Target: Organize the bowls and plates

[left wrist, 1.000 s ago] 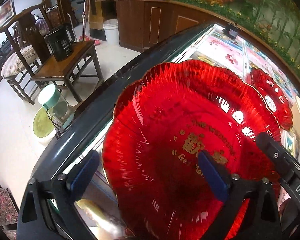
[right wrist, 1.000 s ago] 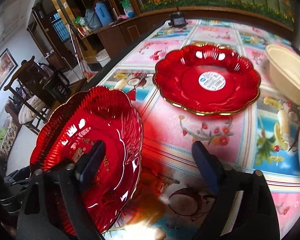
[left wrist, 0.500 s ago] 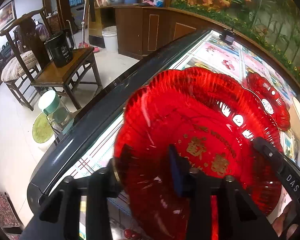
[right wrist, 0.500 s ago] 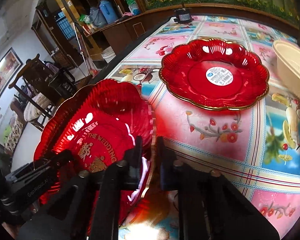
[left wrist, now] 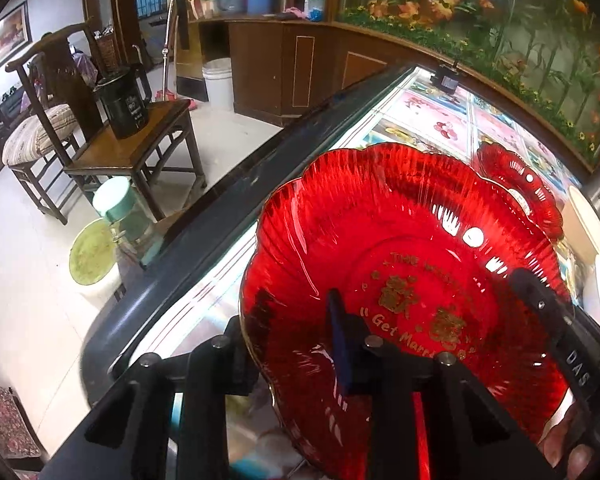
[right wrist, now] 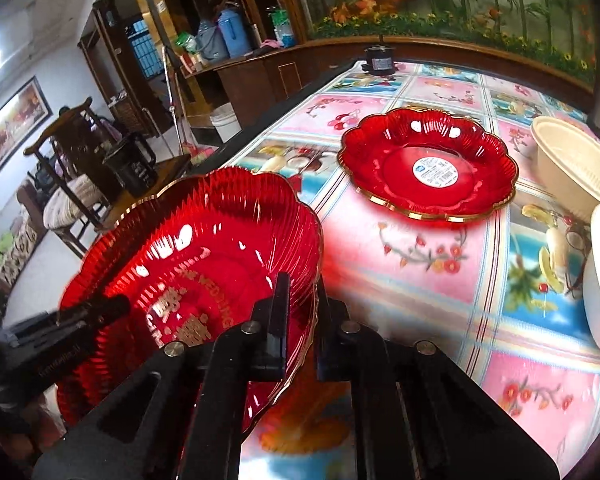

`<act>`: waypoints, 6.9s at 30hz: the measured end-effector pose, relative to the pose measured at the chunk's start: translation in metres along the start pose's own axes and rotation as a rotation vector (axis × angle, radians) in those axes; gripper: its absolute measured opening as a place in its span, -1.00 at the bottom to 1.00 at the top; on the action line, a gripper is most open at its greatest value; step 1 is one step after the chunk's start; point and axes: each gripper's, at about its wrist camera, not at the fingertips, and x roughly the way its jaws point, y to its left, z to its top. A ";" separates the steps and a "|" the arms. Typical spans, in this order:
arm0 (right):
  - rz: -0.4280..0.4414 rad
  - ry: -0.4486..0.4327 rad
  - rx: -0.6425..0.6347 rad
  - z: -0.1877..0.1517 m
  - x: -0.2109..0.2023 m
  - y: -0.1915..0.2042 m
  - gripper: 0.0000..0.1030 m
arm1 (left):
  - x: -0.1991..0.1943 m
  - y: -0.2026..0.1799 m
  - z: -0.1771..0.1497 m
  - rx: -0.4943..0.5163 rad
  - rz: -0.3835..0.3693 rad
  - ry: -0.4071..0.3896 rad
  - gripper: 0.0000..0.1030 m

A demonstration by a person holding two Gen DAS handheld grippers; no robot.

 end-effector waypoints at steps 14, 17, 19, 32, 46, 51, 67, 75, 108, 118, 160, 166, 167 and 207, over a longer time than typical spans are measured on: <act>0.100 0.104 0.045 -0.020 0.004 0.004 -0.51 | -0.004 0.016 -0.017 0.021 0.134 -0.021 0.29; 0.140 0.053 0.047 -0.023 -0.011 0.000 -0.45 | -0.025 0.027 -0.022 0.009 0.167 -0.101 0.41; 0.149 0.019 0.039 -0.026 -0.023 -0.001 -0.45 | -0.038 0.033 -0.025 0.008 0.191 -0.141 0.55; 0.104 -0.221 0.196 -0.011 -0.105 -0.080 0.04 | -0.103 0.012 0.006 -0.024 -0.085 -0.234 0.61; 0.121 0.037 0.621 0.079 -0.030 -0.185 0.03 | 0.057 -0.136 0.150 0.008 -0.302 0.290 0.62; 0.071 0.087 0.616 0.091 -0.005 -0.191 0.03 | 0.107 -0.147 0.154 -0.056 -0.311 0.388 0.62; 0.047 0.180 0.633 0.091 0.035 -0.195 0.03 | 0.137 -0.171 0.146 0.002 -0.288 0.417 0.31; 0.066 0.196 0.658 0.086 0.043 -0.198 0.10 | 0.138 -0.173 0.147 0.024 -0.292 0.413 -0.06; 0.064 0.055 0.537 0.087 0.019 -0.164 -0.87 | 0.080 -0.158 0.148 0.162 -0.230 0.273 -0.68; 0.154 -0.020 0.463 0.064 -0.042 -0.101 -0.86 | 0.001 -0.108 0.115 0.227 -0.210 0.148 -0.67; -0.071 0.133 -0.122 0.003 -0.034 0.053 -0.69 | -0.040 0.008 0.027 0.368 0.078 0.011 -0.49; 0.023 -0.019 -0.066 0.006 -0.077 0.022 -0.70 | -0.066 -0.001 0.021 0.282 -0.045 -0.042 -0.04; 0.015 -0.044 -0.069 0.005 -0.084 0.017 -0.70 | -0.069 -0.007 0.019 0.281 -0.072 -0.047 0.05; 0.245 -0.101 0.755 -0.083 -0.159 -0.292 -0.37 | 0.012 -0.269 0.015 0.230 -0.480 0.347 0.42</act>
